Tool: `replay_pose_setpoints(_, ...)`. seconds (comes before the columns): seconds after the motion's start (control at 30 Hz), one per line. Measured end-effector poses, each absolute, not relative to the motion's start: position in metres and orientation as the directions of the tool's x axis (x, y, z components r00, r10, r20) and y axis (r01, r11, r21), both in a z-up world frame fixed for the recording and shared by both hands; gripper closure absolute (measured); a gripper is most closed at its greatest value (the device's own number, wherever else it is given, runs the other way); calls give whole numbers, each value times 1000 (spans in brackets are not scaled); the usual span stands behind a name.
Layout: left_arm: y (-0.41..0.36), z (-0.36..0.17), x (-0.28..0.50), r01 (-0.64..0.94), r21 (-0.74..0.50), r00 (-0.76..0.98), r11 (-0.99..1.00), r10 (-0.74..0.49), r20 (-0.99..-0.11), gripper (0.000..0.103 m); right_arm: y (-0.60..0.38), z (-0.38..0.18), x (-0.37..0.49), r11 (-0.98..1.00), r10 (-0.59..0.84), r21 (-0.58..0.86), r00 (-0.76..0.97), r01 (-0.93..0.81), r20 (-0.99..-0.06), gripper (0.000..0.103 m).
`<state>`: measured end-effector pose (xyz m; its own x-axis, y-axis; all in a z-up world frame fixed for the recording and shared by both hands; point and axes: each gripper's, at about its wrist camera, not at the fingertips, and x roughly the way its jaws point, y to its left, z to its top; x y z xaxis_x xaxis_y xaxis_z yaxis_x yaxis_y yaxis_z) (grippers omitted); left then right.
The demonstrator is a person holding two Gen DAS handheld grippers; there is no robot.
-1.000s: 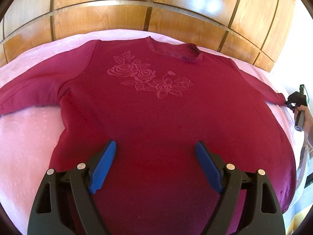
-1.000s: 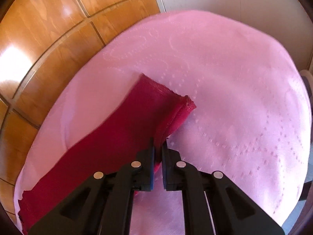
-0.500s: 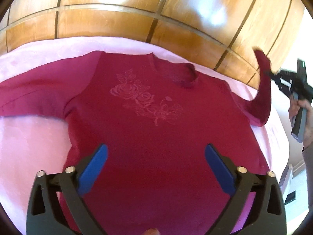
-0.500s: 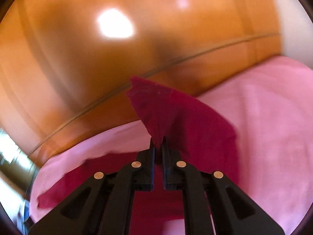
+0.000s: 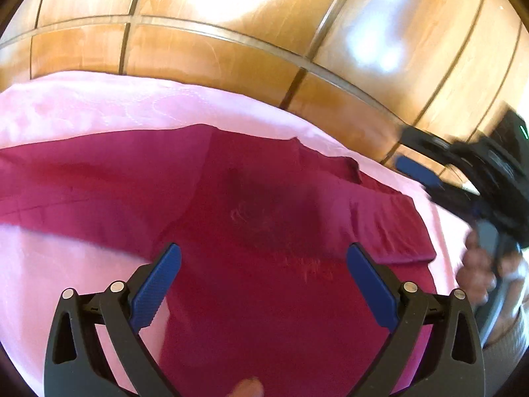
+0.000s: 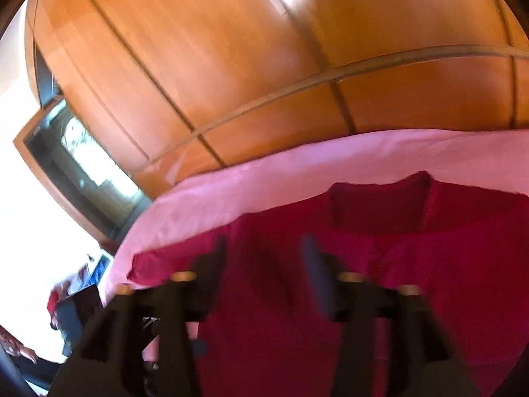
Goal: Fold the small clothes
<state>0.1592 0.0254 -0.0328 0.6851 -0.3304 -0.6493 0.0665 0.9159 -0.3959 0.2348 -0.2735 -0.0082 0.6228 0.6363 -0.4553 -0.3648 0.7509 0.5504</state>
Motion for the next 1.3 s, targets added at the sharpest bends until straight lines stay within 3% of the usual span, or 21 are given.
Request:
replay_pose_setpoints(0.23, 25, -48, 210, 26, -415, 643, 909, -333, -690, 4, -389, -37, 178, 811, 477, 570, 715, -133, -512, 42)
replay_pose_setpoints(0.3, 21, -57, 228, 15, -388, 622, 922, -312, -718, 11, -418, -50, 157, 818, 416, 574, 728, -37, -545, 41)
replay_pose_setpoints(0.37, 12, -70, 245, 24, -396, 577, 918, -336, -744, 35, -441, -62, 144, 818, 367, 574, 734, 37, -571, 41)
replay_pose_setpoints(0.4, 10, -76, 254, 25, -402, 555, 915, -347, -756, 59, -449, -66, 139, 817, 346, 573, 737, 67, -580, 41)
replay_pose_setpoints(0.43, 7, -78, 259, 25, -399, 549, 917, -346, -761, 75, -456, -69, 136, 813, 335, 576, 739, 88, -585, 41)
replay_pose_setpoints(0.5, 8, -73, 259, 33, -409, 570, 912, -354, -742, 98, -460, -68, 134, 810, 324, 578, 745, 99, -583, 42)
replay_pose_setpoints(0.63, 18, -52, 244, 31, -428, 642, 903, -346, -684, 98, -446, -53, 149, 827, 326, 559, 762, 55, -559, 44)
replay_pose_setpoints(0.73, 21, -44, 238, 24, -368, 675, 930, -286, -680, 98, -431, -56, 174, 848, 341, 530, 752, 13, -564, 48)
replay_pose_setpoints(0.87, 17, -64, 249, -7, -325, 617, 946, -251, -746, 98, -408, -78, 212, 911, 244, 409, 719, 60, -651, 49)
replay_pose_setpoints(0.93, 13, -80, 251, -10, -274, 602, 962, -213, -770, 93, -401, -100, 228, 933, 190, 347, 683, 98, -706, 53)
replay_pose_setpoints(1.07, 13, -83, 248, -9, -259, 622, 966, -198, -758, 92, -397, -113, 226, 951, 134, 293, 715, 102, -686, 53)
replay_pose_setpoints(1.17, 22, -77, 238, -16, -323, 625, 946, -243, -742, 62, -395, -114, 224, 956, 133, 278, 720, 87, -681, 46)
replay_pose_setpoints(1.2, 25, -75, 233, -19, -342, 634, 940, -253, -730, 42, -393, -114, 224, 961, 129, 266, 719, 80, -683, 44)
replay_pose_setpoints(1.23, 27, -71, 226, -29, -346, 646, 938, -247, -722, 34, -389, -114, 225, 967, 122, 245, 718, 69, -685, 38)
replay_pose_setpoints(1.3, 40, -65, 207, -64, -369, 676, 927, -232, -700, 34, -381, -113, 227, 978, 96, 198, 712, 61, -695, 32)
